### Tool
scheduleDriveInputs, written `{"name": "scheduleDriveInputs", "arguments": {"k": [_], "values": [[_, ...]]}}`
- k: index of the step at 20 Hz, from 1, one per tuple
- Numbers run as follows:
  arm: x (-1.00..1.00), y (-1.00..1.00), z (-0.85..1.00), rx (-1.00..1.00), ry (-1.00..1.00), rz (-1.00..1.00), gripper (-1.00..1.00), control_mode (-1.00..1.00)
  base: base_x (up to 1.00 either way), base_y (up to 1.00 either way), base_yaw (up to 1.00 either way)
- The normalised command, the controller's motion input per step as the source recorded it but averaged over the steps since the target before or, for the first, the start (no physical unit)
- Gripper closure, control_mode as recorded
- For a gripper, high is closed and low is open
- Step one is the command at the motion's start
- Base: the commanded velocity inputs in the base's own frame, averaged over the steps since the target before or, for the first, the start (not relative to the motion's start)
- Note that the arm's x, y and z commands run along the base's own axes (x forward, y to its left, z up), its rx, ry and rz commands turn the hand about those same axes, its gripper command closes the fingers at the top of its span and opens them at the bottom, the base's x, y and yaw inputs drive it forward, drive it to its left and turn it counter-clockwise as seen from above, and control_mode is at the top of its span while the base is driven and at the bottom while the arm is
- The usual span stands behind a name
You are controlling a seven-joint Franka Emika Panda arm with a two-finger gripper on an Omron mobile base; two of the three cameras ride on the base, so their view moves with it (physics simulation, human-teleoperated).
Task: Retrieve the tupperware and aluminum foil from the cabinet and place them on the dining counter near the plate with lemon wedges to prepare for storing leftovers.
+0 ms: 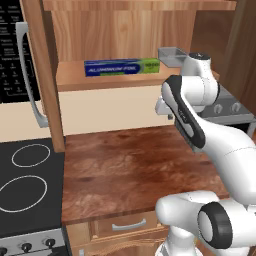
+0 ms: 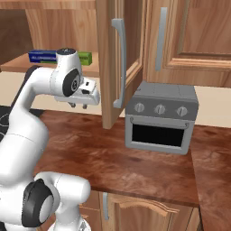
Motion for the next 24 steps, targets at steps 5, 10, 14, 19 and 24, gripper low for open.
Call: {"name": "scheduleDriveInputs", "arguments": {"k": [5,10,14,19,24], "values": [[0.0,0.0,0.02,0.0,-0.12,0.0,-1.0,-1.0,0.0,0.0,0.0],[0.0,0.0,0.28,0.0,-0.31,0.05,-1.0,-1.0,0.0,0.0,0.0],[0.0,0.0,0.46,0.0,-0.35,0.09,-1.0,-1.0,0.0,0.0,0.0],[0.0,0.0,0.46,0.0,-0.3,0.1,-1.0,-1.0,0.0,0.0,0.0],[0.02,0.0,0.46,0.0,-0.18,0.1,-1.0,-1.0,0.0,0.0,0.0]]}}
